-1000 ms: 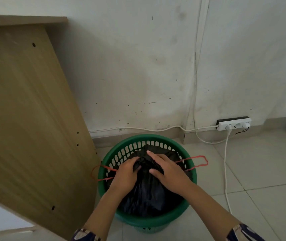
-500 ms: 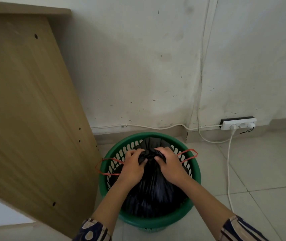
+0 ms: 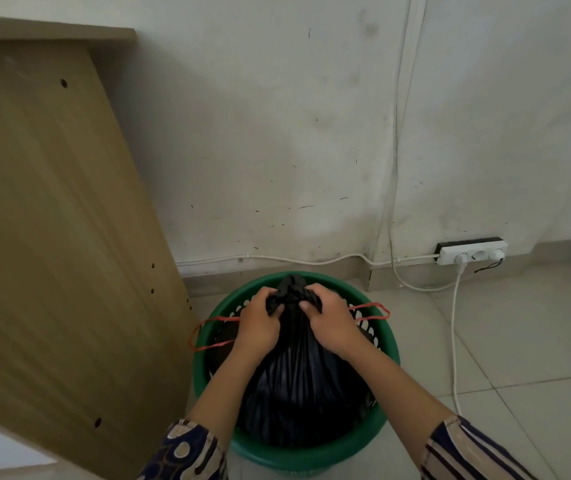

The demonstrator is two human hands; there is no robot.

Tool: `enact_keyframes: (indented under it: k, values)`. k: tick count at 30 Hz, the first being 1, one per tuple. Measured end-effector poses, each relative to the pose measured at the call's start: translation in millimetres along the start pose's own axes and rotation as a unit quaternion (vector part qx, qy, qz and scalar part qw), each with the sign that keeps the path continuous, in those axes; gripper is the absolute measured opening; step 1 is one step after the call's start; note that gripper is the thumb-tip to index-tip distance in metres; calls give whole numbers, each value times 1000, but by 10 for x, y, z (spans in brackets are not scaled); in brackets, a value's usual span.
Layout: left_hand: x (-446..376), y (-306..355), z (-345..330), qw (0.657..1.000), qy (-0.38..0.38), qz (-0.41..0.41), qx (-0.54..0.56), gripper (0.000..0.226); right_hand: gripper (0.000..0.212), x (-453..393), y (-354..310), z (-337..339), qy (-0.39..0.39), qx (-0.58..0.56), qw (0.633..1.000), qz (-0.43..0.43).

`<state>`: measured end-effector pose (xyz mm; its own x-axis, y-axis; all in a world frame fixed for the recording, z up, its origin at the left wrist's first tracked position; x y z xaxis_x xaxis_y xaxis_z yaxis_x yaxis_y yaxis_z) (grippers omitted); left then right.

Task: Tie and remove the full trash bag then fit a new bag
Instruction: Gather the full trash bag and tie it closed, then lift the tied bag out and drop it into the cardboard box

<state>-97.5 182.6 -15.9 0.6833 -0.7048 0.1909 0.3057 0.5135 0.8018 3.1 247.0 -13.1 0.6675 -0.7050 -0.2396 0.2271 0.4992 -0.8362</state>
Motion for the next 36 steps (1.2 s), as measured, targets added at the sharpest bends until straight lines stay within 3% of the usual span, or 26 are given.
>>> enact_keyframes:
  k: [11, 18, 22, 26, 36]
  values:
    - [46, 579, 380, 994, 33, -85, 65, 19, 17, -231, -518, 395, 74, -25, 994, 73]
    - [291, 1118, 644, 993, 41, -105, -46, 21, 21, -241, -996, 802, 37, 4, 998, 46]
    - [547, 1551, 930, 981, 91, -88, -144, 25, 21, -218, -1500, 1156, 29, 16, 999, 27]
    - [912, 2138, 1237, 994, 26, -91, -61, 25, 22, -225, -2177, 1579, 32, 39, 998, 27]
    - [2045, 3231, 2196, 994, 16, -93, -50, 28, 22, 181, -3735, 2344, 33, 106, 994, 16]
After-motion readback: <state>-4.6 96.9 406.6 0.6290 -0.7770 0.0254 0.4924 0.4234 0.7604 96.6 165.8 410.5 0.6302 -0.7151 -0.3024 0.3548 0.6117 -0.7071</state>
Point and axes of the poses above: each hand's wrist, its own x-axis away from the middle knuckle, its own z-axis out of the back of the hand, y = z × x, the point moved 7 cm from there along -x, towards the middle knuckle, and after that the axes turned 12 degrees about z, right-handed, at the moved point
